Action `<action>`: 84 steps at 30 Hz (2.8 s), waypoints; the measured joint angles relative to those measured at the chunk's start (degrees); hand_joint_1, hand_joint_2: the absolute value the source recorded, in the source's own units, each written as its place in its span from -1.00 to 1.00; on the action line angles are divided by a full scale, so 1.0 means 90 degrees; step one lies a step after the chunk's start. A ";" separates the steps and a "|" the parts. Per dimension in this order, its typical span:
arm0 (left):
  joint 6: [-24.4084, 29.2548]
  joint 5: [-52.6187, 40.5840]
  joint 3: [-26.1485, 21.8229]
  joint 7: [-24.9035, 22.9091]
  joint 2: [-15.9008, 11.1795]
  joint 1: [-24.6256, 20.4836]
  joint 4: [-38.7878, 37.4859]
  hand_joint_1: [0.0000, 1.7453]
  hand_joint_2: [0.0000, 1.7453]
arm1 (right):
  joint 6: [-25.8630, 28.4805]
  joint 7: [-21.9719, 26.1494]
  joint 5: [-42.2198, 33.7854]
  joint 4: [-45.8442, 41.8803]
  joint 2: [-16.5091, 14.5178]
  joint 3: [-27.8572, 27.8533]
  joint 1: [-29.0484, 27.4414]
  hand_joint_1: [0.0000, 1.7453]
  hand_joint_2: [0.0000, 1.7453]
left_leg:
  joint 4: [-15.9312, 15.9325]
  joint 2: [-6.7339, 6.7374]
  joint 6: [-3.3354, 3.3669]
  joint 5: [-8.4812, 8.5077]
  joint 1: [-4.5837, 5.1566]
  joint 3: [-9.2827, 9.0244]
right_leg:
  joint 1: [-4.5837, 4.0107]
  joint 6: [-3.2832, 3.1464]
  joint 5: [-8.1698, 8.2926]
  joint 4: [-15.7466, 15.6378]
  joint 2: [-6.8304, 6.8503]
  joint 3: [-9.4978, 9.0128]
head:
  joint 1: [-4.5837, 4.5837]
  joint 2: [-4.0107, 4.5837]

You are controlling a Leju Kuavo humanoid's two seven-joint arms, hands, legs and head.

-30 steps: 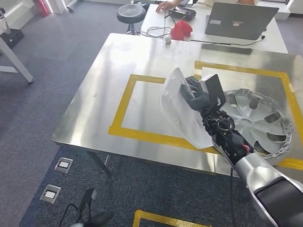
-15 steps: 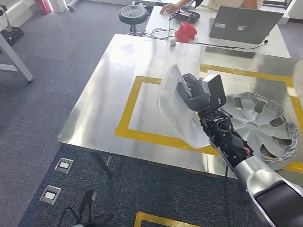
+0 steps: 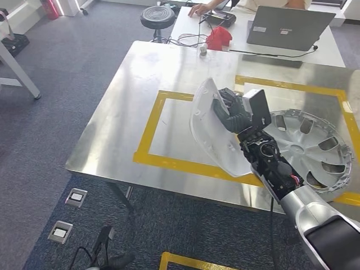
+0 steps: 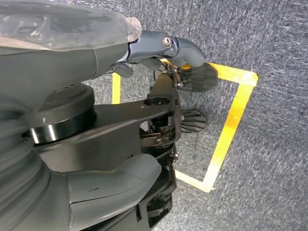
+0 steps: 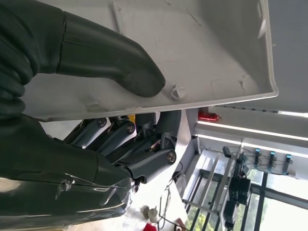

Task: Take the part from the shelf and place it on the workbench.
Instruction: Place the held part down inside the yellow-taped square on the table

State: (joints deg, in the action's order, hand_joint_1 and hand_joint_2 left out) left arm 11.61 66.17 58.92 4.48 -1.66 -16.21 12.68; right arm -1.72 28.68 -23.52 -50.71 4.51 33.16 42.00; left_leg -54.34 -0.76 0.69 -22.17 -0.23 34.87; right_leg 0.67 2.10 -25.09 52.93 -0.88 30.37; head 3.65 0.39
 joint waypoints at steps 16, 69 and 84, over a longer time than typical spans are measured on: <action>0.0018 -0.0002 -0.0001 0.0011 0.0000 0.0010 0.0000 -1.00 1.00 | 0.0058 -0.0004 0.0162 0.0100 -0.0001 0.0035 0.0027 1.00 1.00 | 0.0013 -0.0002 -0.0001 0.0000 -0.0003 -0.0003 | -0.0003 -0.0006 -0.0005 0.0000 0.0004 0.0000 | 0.0000 0.0000; -0.0146 -0.0541 0.0358 -0.0104 0.0326 -0.0276 0.0000 -1.00 1.00 | 0.0753 -0.1492 0.1966 0.2632 -0.0951 0.1014 0.1745 1.00 1.00 | 0.0013 -0.0003 -0.0004 0.0003 -0.0005 -0.0003 | -0.0005 -0.0006 -0.0005 0.0002 0.0004 0.0000 | 0.0000 0.0000; -0.0362 -0.0786 0.0721 -0.0112 0.0548 -0.0299 0.0000 -1.00 1.00 | 0.1151 -0.1991 0.2622 0.3081 -0.1189 0.1503 0.2049 1.00 1.00 | 0.0013 -0.0003 -0.0005 0.0003 -0.0005 -0.0004 | -0.0005 -0.0006 -0.0005 0.0002 0.0004 0.0001 | 0.0000 0.0000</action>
State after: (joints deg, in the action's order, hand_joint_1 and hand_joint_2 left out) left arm 8.35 59.10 65.41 3.47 3.27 -18.90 12.68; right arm 8.64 10.76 0.08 -22.98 -6.20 46.69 60.44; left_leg -54.23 -0.79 0.64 -22.14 -0.28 34.83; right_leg 0.62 2.05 -25.13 52.95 -0.84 30.37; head 3.65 0.39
